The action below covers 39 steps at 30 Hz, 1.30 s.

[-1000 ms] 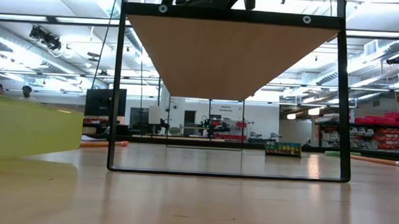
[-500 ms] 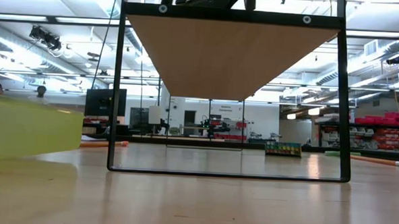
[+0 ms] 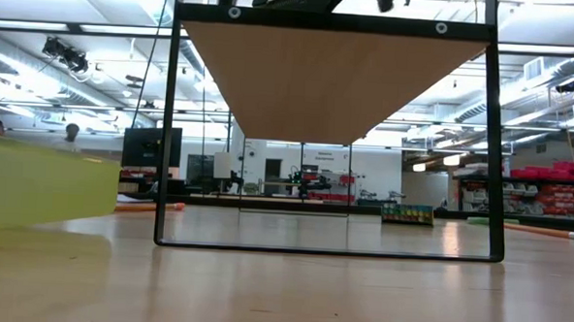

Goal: Pack school essentials
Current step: Put the pink pen into the yellow supply box

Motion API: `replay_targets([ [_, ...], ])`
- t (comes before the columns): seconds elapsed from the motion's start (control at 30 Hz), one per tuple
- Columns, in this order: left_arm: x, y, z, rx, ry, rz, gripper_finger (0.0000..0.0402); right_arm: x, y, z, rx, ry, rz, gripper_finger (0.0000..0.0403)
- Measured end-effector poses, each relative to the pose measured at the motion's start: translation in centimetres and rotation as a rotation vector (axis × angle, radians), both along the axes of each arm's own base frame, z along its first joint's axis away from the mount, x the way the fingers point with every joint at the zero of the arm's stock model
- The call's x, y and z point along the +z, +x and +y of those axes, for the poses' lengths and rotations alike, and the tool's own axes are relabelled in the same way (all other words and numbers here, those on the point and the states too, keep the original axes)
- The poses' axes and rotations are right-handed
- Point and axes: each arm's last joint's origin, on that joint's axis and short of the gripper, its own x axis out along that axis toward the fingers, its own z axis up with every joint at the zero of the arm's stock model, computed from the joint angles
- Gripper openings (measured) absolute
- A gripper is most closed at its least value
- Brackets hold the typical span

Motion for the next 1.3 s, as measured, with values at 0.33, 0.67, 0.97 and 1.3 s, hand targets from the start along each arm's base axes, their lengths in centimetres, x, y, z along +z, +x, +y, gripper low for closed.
replay_targets([
  [0.33,-0.3,-2.6,-1.3,-0.028,-0.101,0.159,0.004,0.8,-4.4,-1.4,-0.084,-0.04,0.109,0.0216],
  [0.67,-2.5,-5.0,-4.9,-0.06,-0.306,0.381,0.004,0.0,-6.2,-1.6,-0.164,-0.075,0.256,0.0216],
  [0.97,-3.7,-7.6,-8.6,-0.062,-0.508,0.503,0.0043,-0.2,-6.2,-1.7,-0.175,-0.088,0.284,0.0216],
  [1.3,-6.5,-10.4,-13.6,0.009,-0.74,0.674,0.0051,-0.4,-6.3,-1.7,-0.198,-0.089,0.301,0.0216],
])
